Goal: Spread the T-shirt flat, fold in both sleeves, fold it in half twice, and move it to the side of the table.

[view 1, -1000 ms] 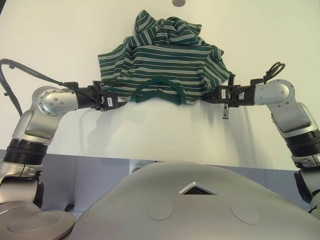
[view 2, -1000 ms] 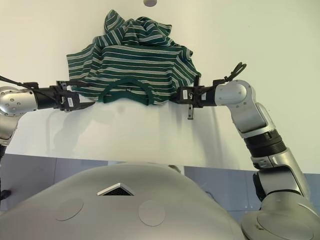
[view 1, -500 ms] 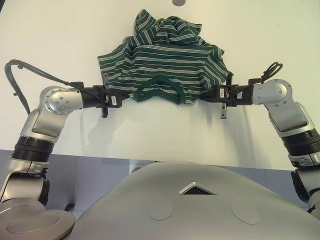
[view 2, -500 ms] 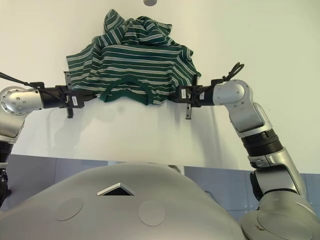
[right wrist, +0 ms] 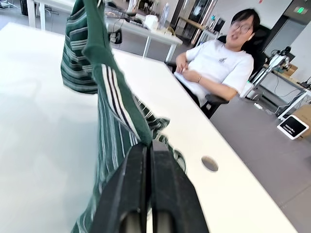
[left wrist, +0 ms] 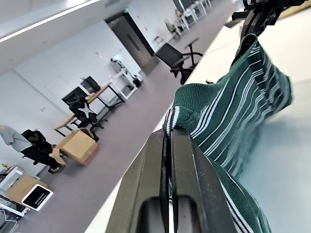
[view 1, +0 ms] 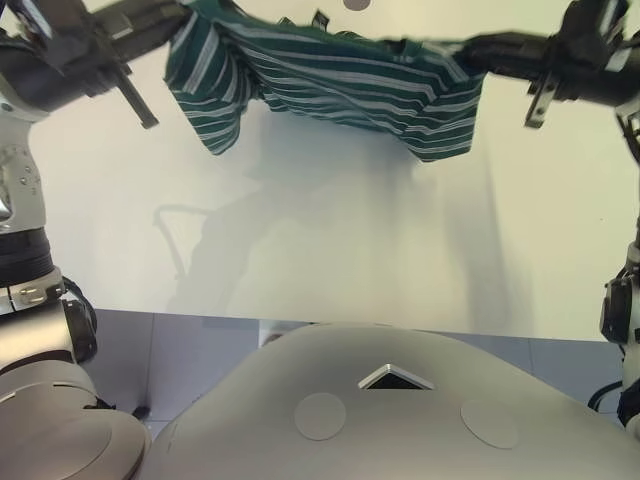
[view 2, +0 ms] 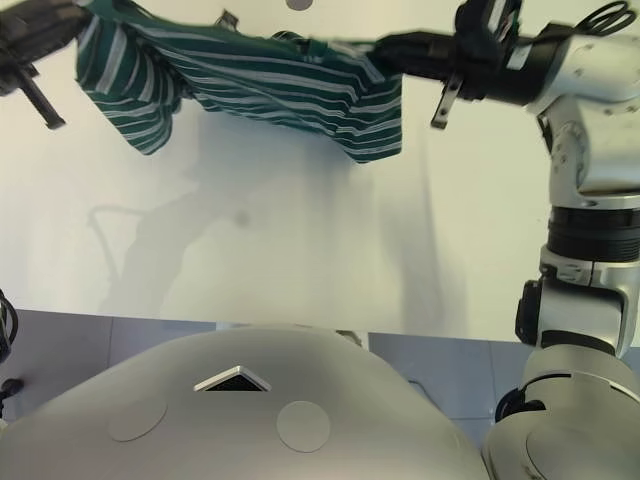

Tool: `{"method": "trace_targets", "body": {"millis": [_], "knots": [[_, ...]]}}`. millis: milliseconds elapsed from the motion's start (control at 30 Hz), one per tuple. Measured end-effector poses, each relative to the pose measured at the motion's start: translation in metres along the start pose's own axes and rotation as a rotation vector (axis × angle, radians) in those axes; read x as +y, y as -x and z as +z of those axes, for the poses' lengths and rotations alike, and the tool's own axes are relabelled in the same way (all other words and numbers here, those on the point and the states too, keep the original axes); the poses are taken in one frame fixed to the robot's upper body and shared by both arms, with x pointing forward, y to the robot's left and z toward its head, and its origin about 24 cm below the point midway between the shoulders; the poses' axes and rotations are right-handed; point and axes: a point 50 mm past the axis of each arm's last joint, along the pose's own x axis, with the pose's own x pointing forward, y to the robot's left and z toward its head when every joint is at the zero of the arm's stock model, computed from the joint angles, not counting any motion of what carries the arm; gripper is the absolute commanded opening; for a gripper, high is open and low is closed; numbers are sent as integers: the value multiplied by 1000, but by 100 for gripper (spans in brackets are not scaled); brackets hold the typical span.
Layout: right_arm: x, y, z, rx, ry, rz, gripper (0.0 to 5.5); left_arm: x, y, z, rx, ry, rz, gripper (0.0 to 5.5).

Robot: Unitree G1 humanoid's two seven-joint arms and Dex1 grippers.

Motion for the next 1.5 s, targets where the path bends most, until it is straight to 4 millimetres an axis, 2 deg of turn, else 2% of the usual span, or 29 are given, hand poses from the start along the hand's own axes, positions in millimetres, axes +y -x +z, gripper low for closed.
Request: {"method": "trace_targets", "body": {"millis": [100,200,367,533,600,667,767,833,933,1033,1100,1133,1200,1267,1333,1400,1433,1500], "knots": [[-20,8,24,-73,24,-59,0,28,4,28,-100,-25,52,2],[-39,11,41,-107,47,-92,0,45,0,43,-127,-51,30,2],[-77,7,74,-101,167,-171,0,80,-28,72,-134,-176,-43,2],[-113,-18,66,36,235,-325,0,112,-69,50,-5,-208,2,2],[-124,-28,68,80,273,-411,0,122,-82,42,89,-241,62,2],[-135,-32,78,123,341,-528,0,133,-88,40,198,-322,155,2],[-146,-29,81,170,391,-718,0,144,-94,40,275,-413,333,2],[-152,-26,90,158,434,-826,0,152,-100,56,261,-519,472,2],[-155,-22,116,84,518,-927,0,162,-102,84,197,-647,639,2],[-157,-17,132,28,543,-979,0,166,-101,105,114,-692,699,2],[-157,-12,136,16,551,-974,0,163,-102,108,94,-718,643,2],[-156,-13,134,26,547,-942,0,158,-102,103,102,-724,557,2],[-153,-16,120,61,526,-859,0,147,-99,76,148,-678,404,2],[-144,-22,87,112,477,-694,0,128,-90,35,200,-605,227,2],[-130,-27,56,135,414,-504,0,113,-78,12,196,-515,105,2],[-117,-28,49,93,364,-359,0,105,-70,12,132,-427,32,2],[-111,-24,52,52,338,-286,0,102,-63,20,65,-369,-8,2],[-108,-11,63,13,324,-255,0,99,-53,36,-15,-319,-33,2]]}}
